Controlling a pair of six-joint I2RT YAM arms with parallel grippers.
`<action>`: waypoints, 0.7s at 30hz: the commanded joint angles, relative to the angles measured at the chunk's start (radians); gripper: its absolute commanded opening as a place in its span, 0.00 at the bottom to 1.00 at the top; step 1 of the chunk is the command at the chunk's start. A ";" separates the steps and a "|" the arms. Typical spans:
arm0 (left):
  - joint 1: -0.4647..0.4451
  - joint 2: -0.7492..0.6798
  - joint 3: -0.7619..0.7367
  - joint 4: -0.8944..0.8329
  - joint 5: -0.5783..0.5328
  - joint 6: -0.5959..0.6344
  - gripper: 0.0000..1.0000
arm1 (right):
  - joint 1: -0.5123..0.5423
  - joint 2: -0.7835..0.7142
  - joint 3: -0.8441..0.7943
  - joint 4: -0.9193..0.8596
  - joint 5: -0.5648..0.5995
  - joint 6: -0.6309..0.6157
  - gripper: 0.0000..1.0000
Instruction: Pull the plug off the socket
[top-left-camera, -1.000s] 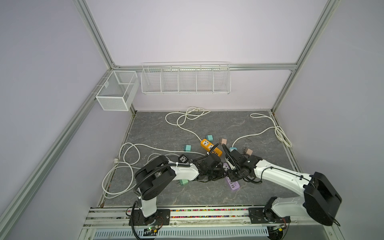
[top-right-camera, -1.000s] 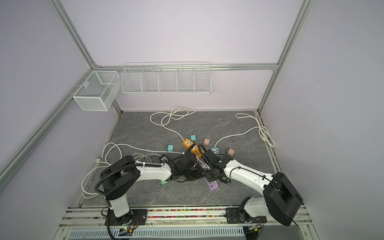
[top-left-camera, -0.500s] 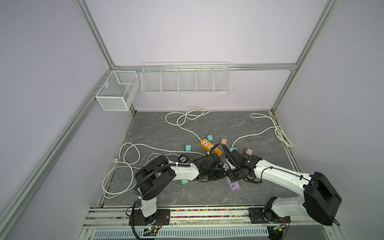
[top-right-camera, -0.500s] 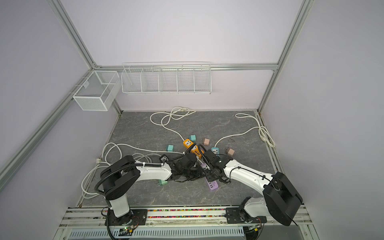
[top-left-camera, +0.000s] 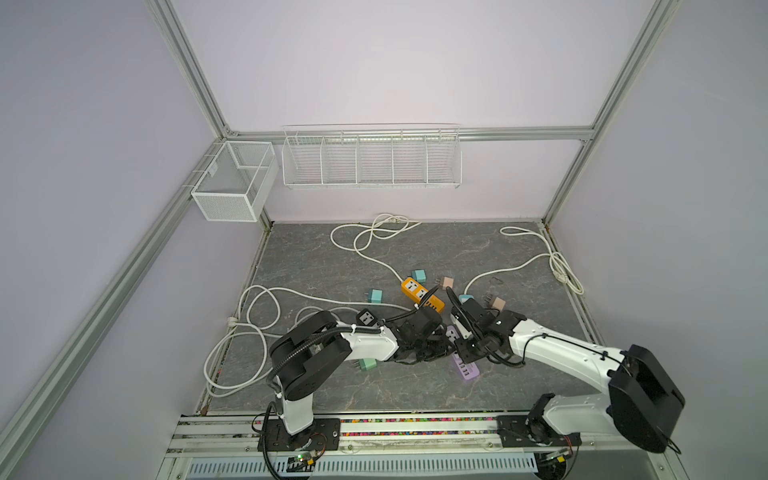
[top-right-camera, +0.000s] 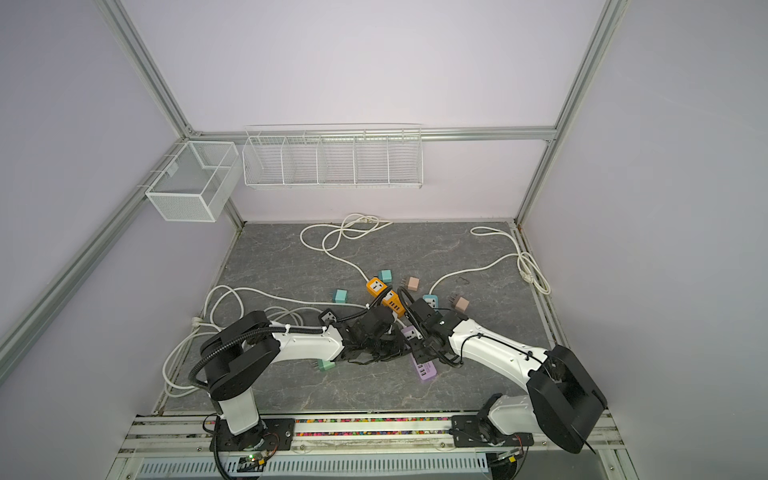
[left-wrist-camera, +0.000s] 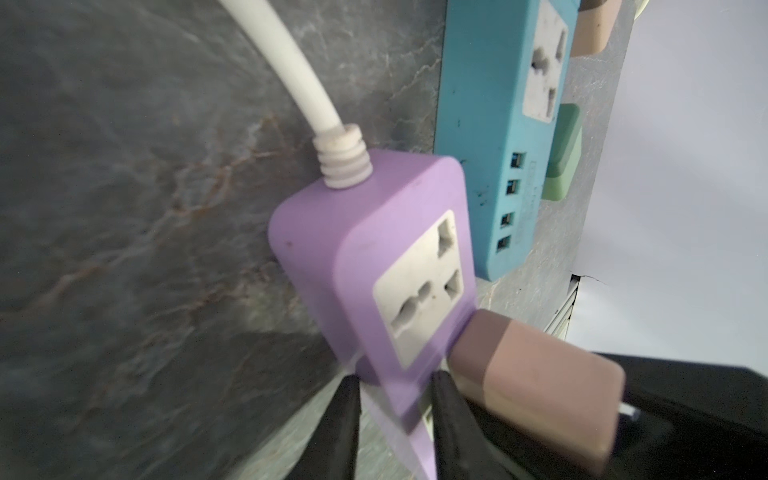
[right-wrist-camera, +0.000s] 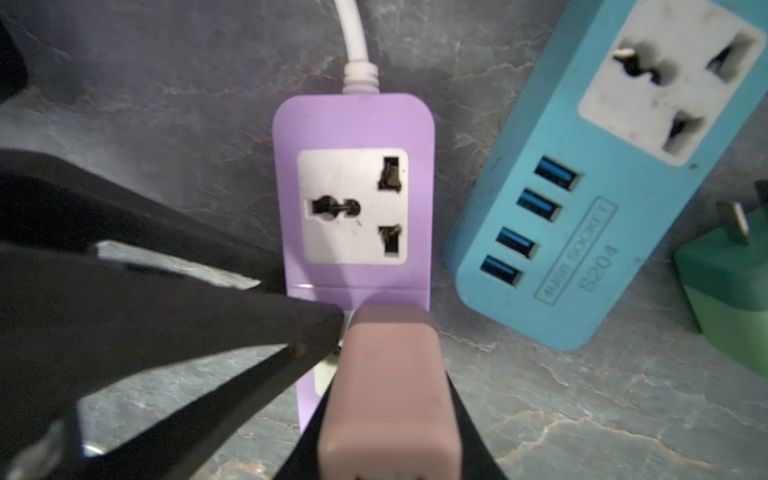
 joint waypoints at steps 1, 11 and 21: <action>-0.013 0.086 -0.083 -0.294 -0.063 0.021 0.29 | -0.030 -0.077 0.023 0.063 0.020 -0.017 0.14; -0.013 0.096 -0.080 -0.297 -0.063 0.025 0.29 | 0.051 -0.071 0.020 0.125 -0.011 0.005 0.14; -0.013 0.067 -0.038 -0.313 -0.065 0.027 0.29 | 0.047 -0.085 0.027 0.094 0.033 -0.026 0.27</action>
